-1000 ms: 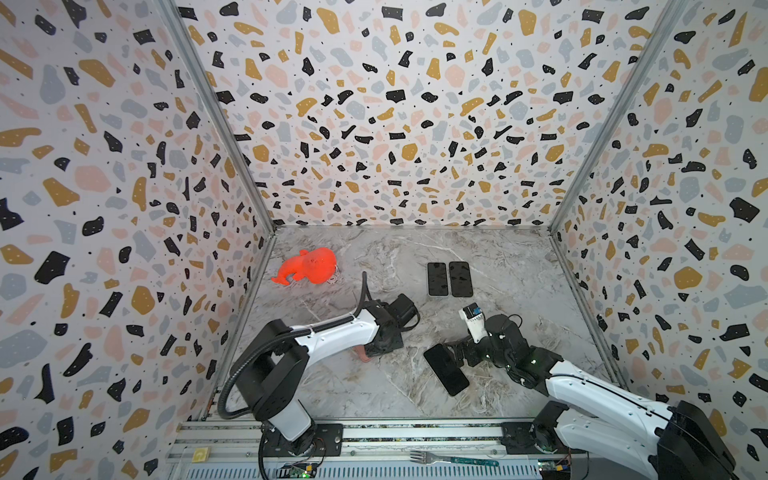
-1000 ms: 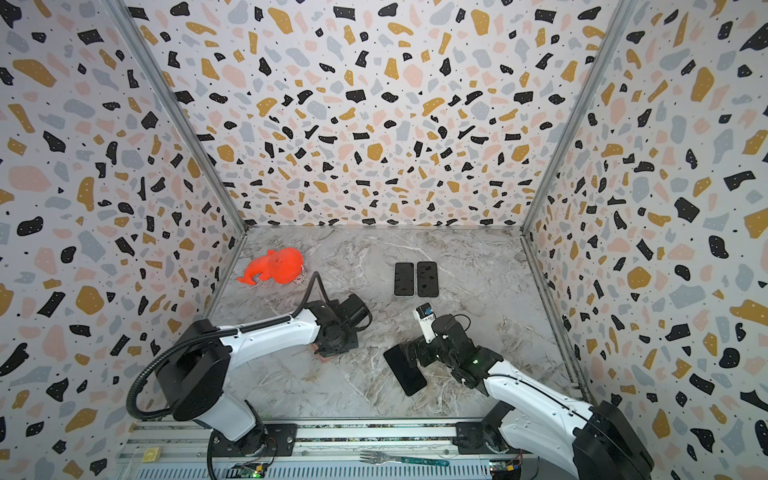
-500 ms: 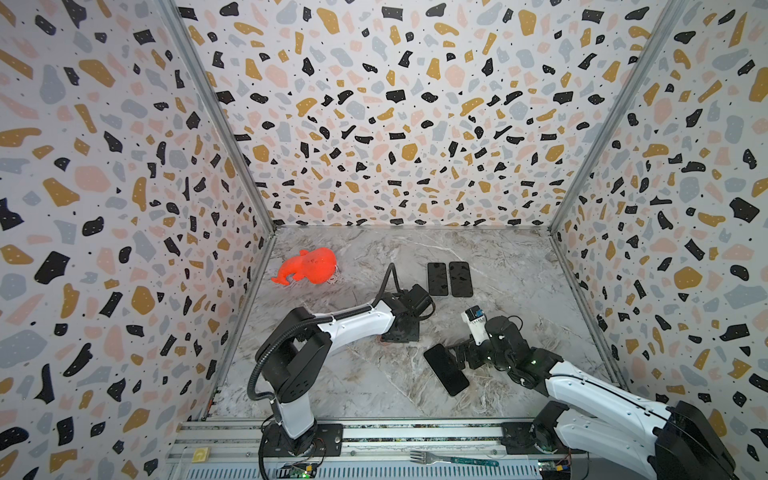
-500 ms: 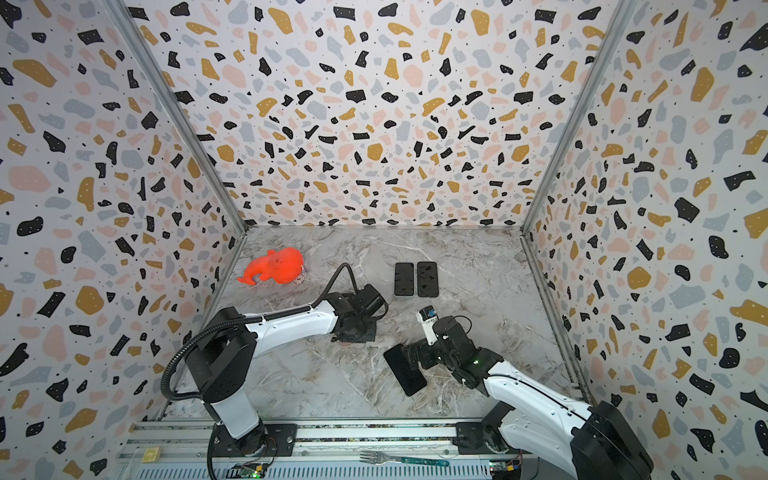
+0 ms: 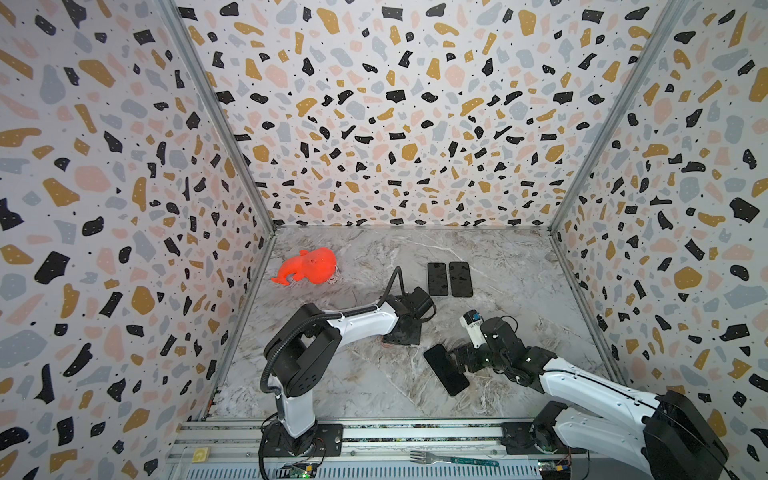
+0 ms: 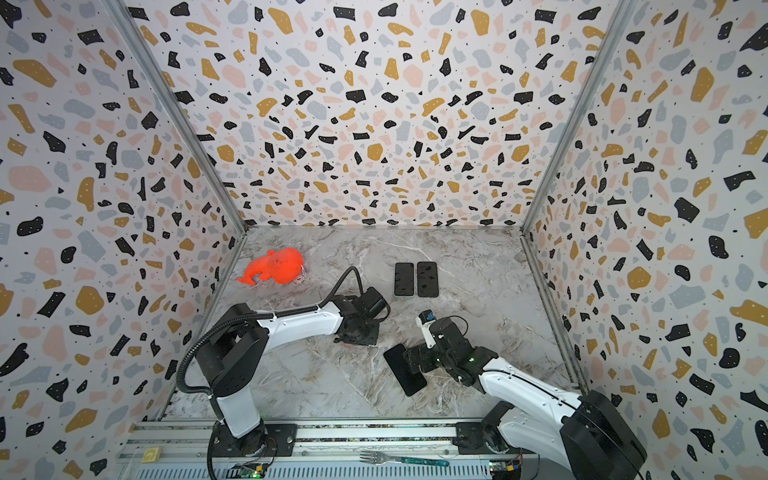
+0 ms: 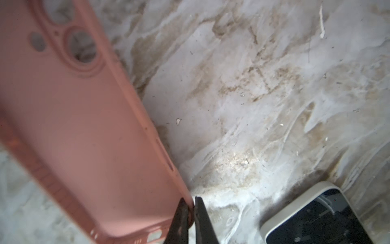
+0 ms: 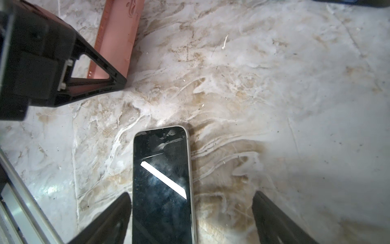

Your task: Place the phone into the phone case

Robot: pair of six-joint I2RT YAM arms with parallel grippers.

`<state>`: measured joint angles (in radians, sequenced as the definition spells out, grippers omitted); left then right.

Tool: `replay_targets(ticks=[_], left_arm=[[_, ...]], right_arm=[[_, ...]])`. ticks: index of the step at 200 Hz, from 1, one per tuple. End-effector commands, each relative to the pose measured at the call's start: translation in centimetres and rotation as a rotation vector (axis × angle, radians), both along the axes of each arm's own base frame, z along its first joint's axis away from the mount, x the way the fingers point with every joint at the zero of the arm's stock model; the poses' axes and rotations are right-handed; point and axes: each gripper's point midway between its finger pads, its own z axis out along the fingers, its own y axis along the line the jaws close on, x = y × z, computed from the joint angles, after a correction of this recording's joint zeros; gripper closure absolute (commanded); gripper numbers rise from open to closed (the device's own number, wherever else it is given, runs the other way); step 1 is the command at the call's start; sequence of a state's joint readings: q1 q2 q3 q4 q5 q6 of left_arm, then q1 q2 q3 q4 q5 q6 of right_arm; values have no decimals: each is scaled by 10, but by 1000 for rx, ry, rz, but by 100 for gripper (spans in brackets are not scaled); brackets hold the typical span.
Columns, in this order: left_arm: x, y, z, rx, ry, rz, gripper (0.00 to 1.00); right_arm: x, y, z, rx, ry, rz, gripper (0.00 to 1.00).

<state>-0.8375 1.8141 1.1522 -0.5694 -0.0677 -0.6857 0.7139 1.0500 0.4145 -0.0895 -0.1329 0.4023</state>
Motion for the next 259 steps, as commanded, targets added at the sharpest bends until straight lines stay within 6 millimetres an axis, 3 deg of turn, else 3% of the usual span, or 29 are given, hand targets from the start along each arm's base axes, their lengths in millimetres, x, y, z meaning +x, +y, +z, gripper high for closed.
replay_targets(ticks=[1, 22, 69, 102, 133, 196, 259], left_arm=[[-1, -2, 9, -33, -28, -22, 76], [1, 0, 21, -58, -67, -17, 62], [1, 9, 36, -96, -115, 2, 42], [0, 25, 36, -105, -129, 31, 29], [-1, 39, 35, -91, -129, 45, 13], [-2, 41, 43, -172, -138, 38, 6], [-6, 34, 41, -248, -102, 37, 7]], right_arm=[[-3, -1, 5, -28, 14, -19, 10], [-10, -1, 2, -77, 25, -25, 10], [-30, 6, -11, -171, 56, 7, 8], [-32, 10, -16, -254, 56, 20, 0], [-35, 14, -22, -322, 56, 46, 1], [-46, 30, -33, -400, 67, 97, 2], [-51, 17, -53, -448, 116, 41, 19]])
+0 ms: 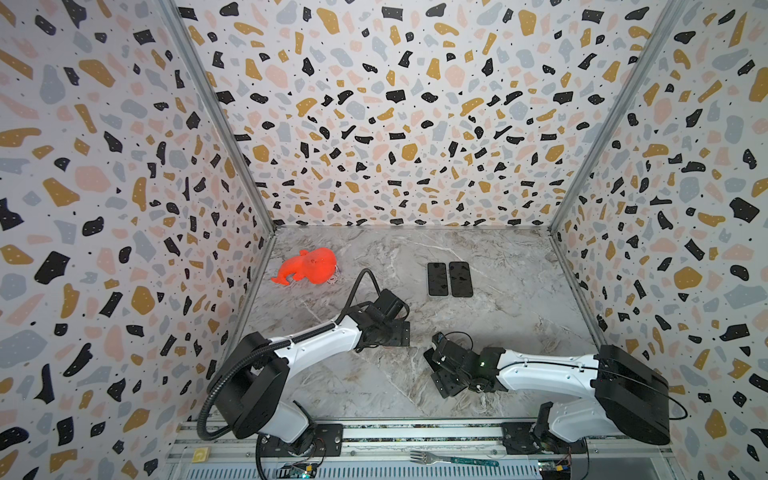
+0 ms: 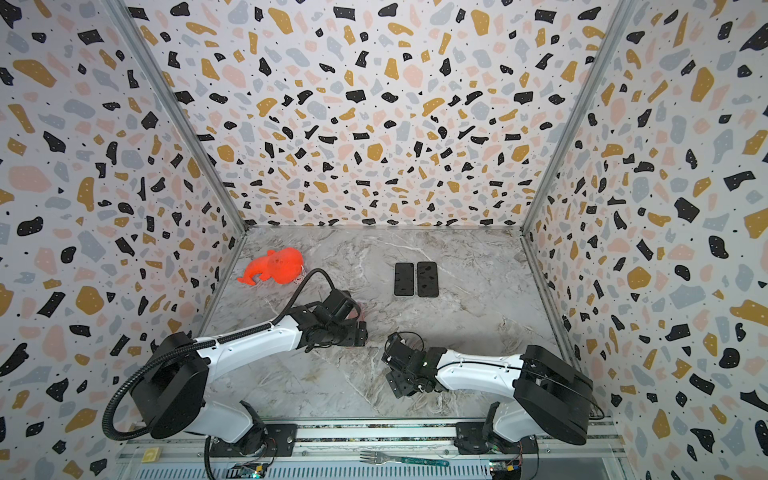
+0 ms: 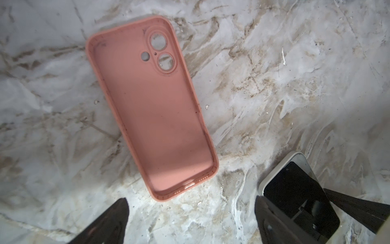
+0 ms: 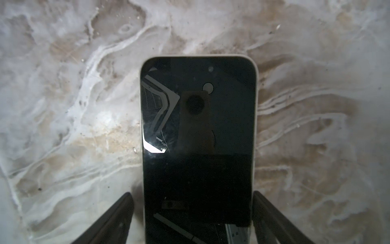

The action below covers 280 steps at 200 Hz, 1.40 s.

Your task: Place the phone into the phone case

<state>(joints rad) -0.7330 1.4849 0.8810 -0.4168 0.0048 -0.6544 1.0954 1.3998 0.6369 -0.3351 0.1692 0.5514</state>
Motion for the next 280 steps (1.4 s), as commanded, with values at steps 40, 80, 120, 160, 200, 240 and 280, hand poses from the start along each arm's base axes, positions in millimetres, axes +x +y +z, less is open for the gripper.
replay_targets(ticks=[40, 80, 120, 160, 200, 240, 280], left_arm=[[-3, -9, -6, -107, 33, -12, 8], [-4, -24, 4, -216, 58, -36, 13], [-10, -37, 8, -326, 86, -53, 19], [-20, -51, 4, -433, 143, -86, 22], [-26, -57, 0, -456, 163, -122, 31], [-27, -68, 5, -529, 169, -150, 42], [-34, -75, -7, -572, 213, -152, 50]], right_arm=[[1, -26, -10, -77, 4, -102, 27], [1, -18, -6, -4, 3, -100, 32], [3, -8, 2, 78, -15, -91, 38], [6, -1, 12, 174, -46, -77, 41], [5, 6, 18, 294, -55, -73, 44], [8, 10, 26, 352, -88, -62, 45], [11, 10, 31, 390, -102, -66, 45]])
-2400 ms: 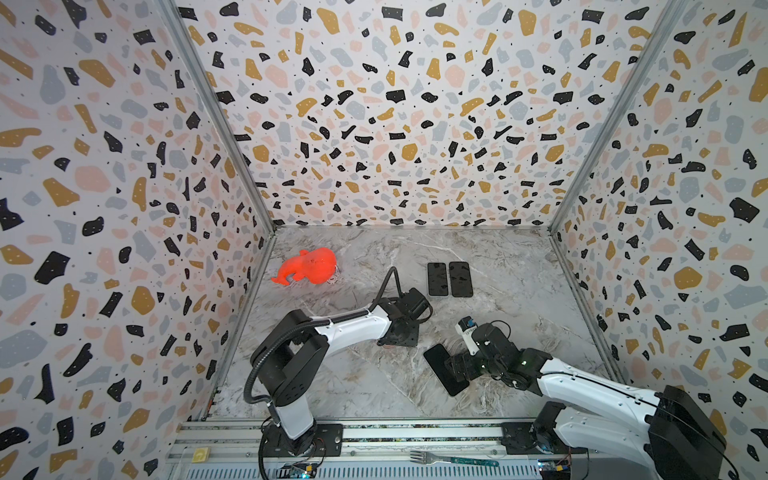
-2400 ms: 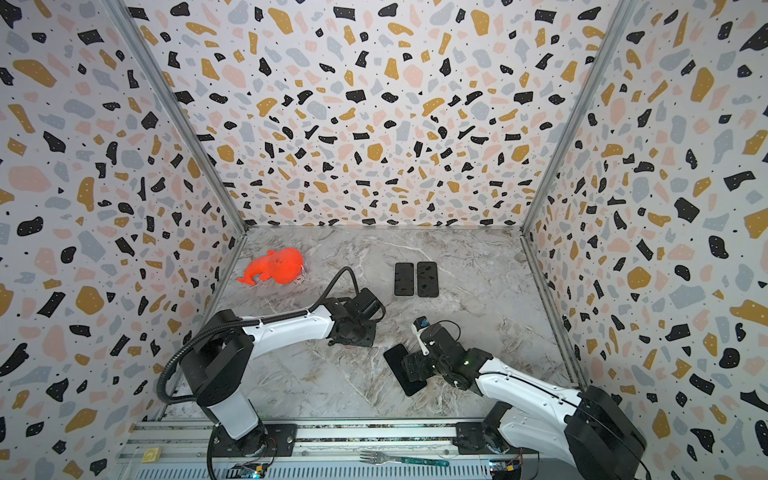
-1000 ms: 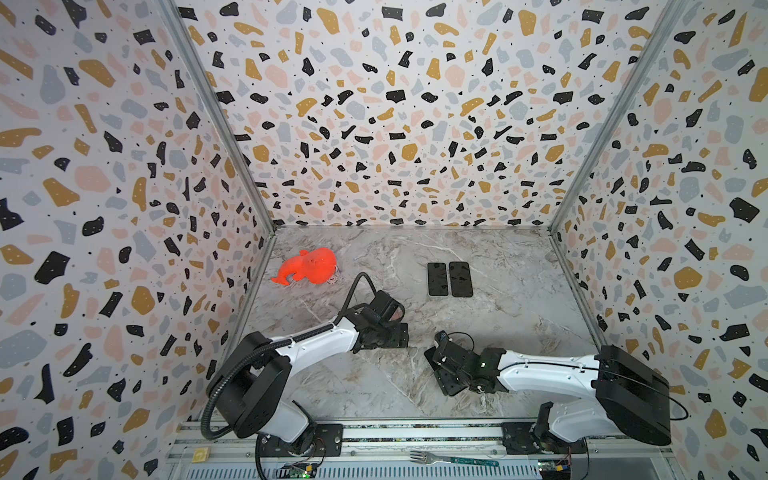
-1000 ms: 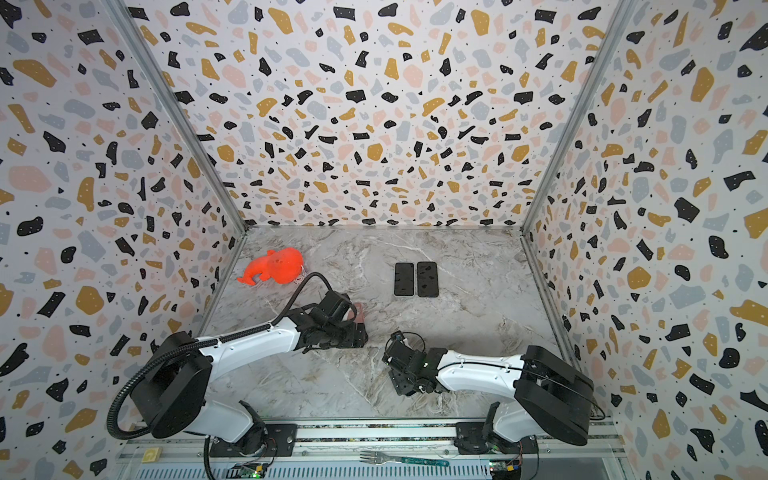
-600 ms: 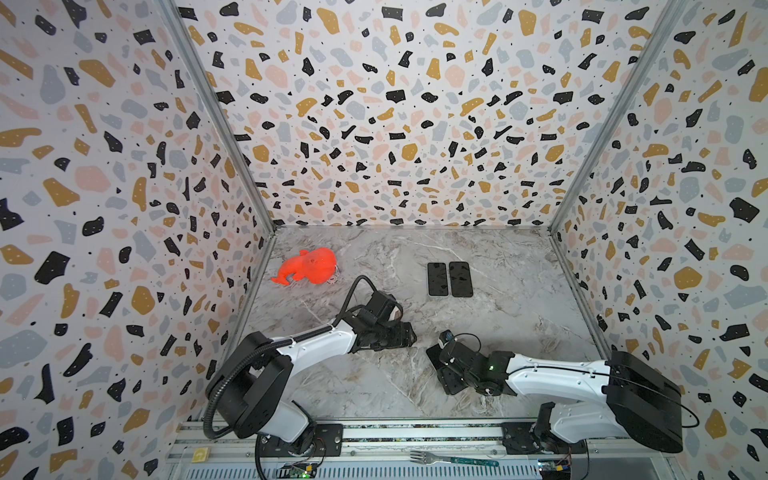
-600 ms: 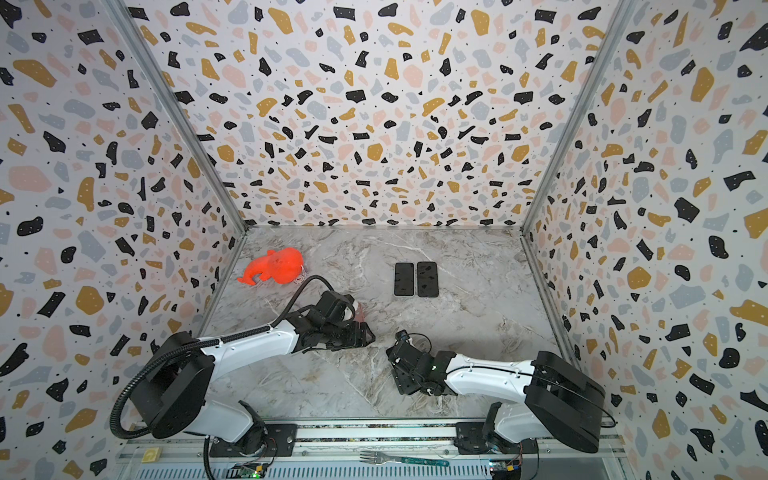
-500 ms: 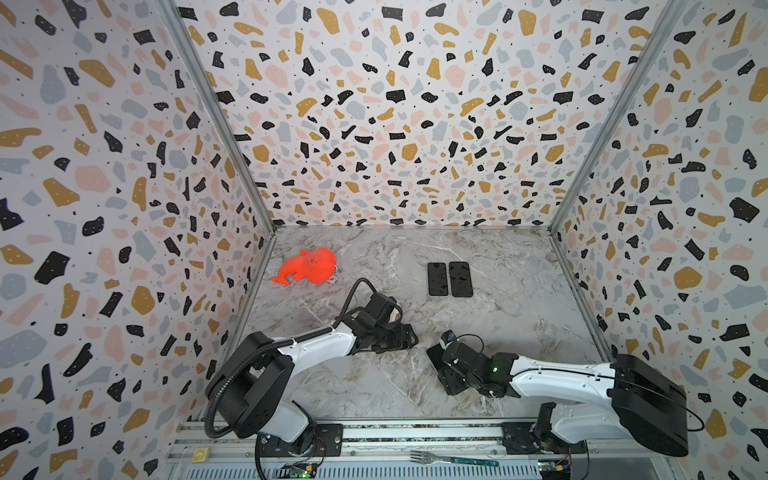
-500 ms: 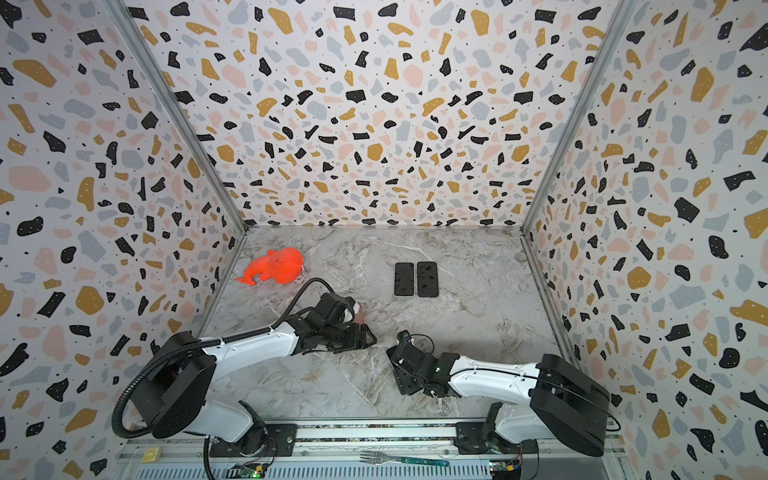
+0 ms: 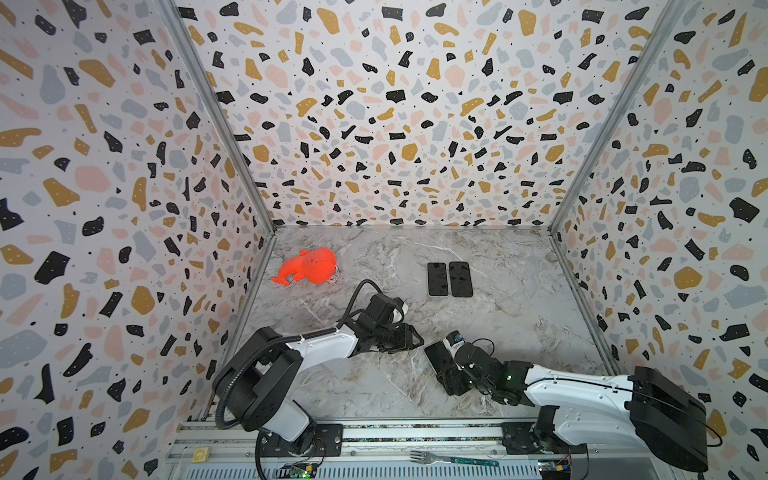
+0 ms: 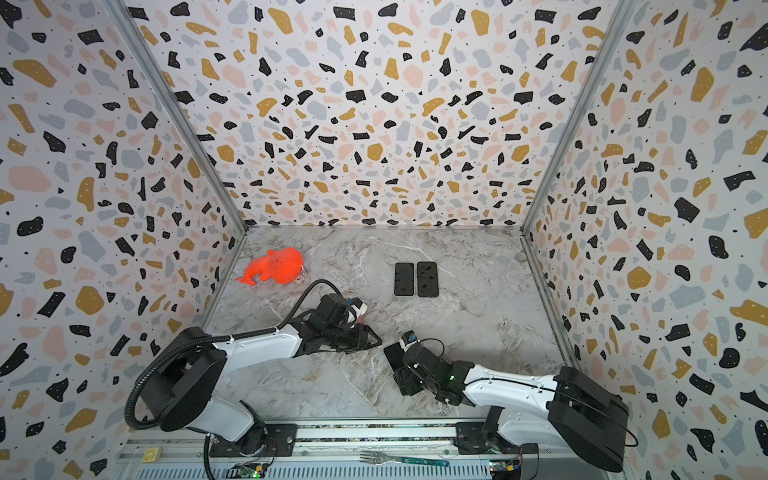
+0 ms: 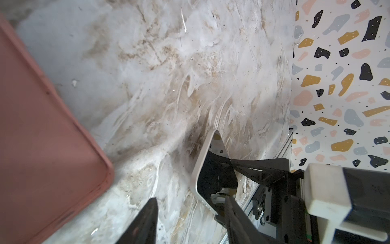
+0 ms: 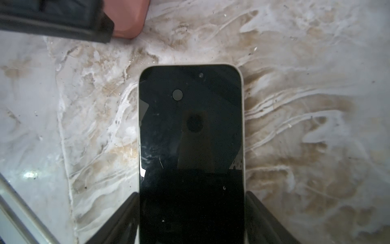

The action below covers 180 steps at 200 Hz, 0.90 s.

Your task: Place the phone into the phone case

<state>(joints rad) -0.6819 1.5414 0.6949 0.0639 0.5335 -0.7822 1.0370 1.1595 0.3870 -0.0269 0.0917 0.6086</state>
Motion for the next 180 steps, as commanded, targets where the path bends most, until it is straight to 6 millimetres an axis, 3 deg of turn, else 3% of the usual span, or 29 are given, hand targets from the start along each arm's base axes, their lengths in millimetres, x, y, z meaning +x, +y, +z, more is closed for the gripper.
replay_targets(ticks=[1, 26, 97, 128, 180], left_arm=[[-7, -8, -4, -56, 31, -21, 51], [-10, -11, -12, -60, 53, -32, 51], [-14, -29, -9, -132, 57, -58, 59], [-15, -33, -11, -145, 68, -58, 72], [-16, -31, -17, -130, 79, -53, 81]], right_arm=[[8, 10, 16, 74, -41, -1, 45], [7, 12, 16, 84, -36, 7, 47], [8, 17, 15, 89, -35, 17, 48], [8, 18, 14, 86, -30, 20, 48], [8, 20, 13, 85, -28, 29, 49]])
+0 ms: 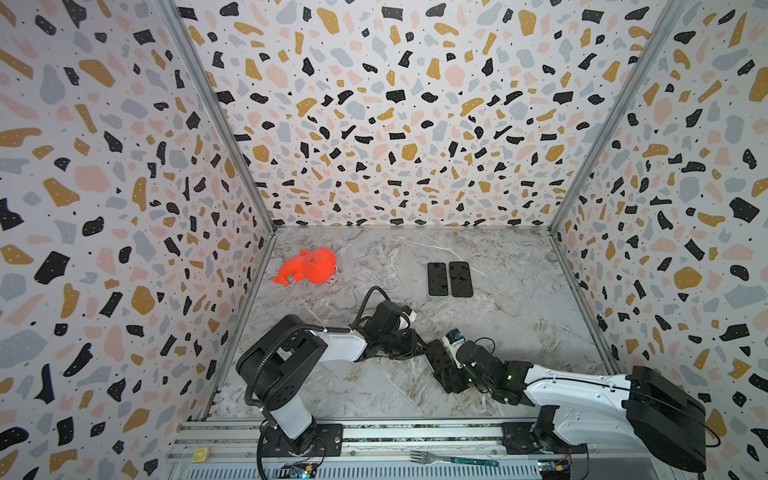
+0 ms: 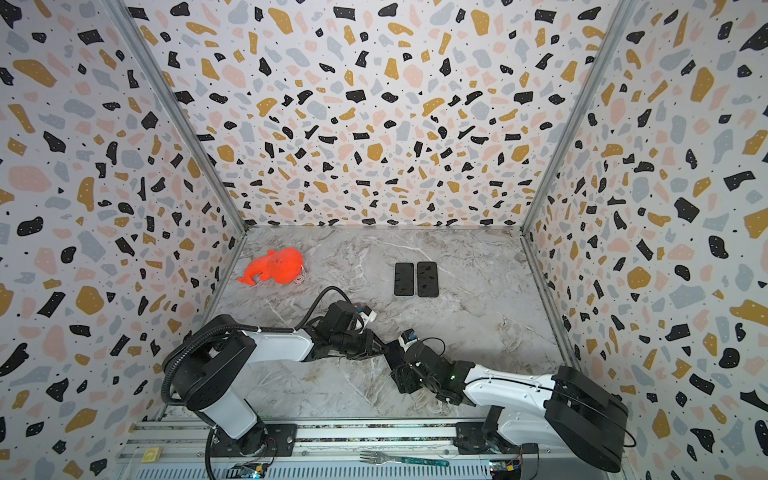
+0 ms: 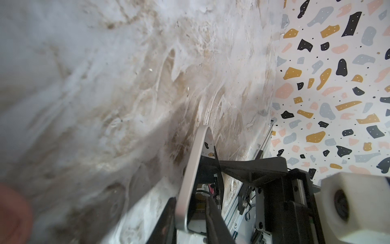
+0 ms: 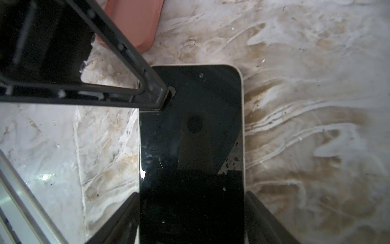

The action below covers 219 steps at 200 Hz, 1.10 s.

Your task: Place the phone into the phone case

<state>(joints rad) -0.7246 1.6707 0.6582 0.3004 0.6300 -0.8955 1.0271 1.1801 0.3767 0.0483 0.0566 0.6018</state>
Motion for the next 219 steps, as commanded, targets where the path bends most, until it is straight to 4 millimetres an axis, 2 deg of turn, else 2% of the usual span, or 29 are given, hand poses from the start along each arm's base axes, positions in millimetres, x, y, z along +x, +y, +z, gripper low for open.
replay_targets(ticks=[1, 70, 94, 126, 152, 171, 219], left_arm=[[-3, -3, -1, -22, -2, -15, 81], [-4, -2, -2, -12, -1, -18, 95], [-5, -1, -1, -9, 1, -17, 100], [-2, -1, 0, 4, -20, -34, 100], [0, -4, 4, 0, -22, -39, 100], [4, -7, 14, -19, -37, -40, 100], [20, -17, 41, -94, -38, -7, 100]], right_arm=[[6, 10, 11, 36, -25, 10, 49], [5, 13, 15, 40, -27, 27, 47], [5, 13, 17, 34, -26, 32, 35], [9, 14, 26, 36, -38, 37, 23], [14, 11, 39, 51, -58, 26, 19], [20, 7, 51, 56, -72, 9, 18], [36, -2, 96, 100, -130, -49, 16]])
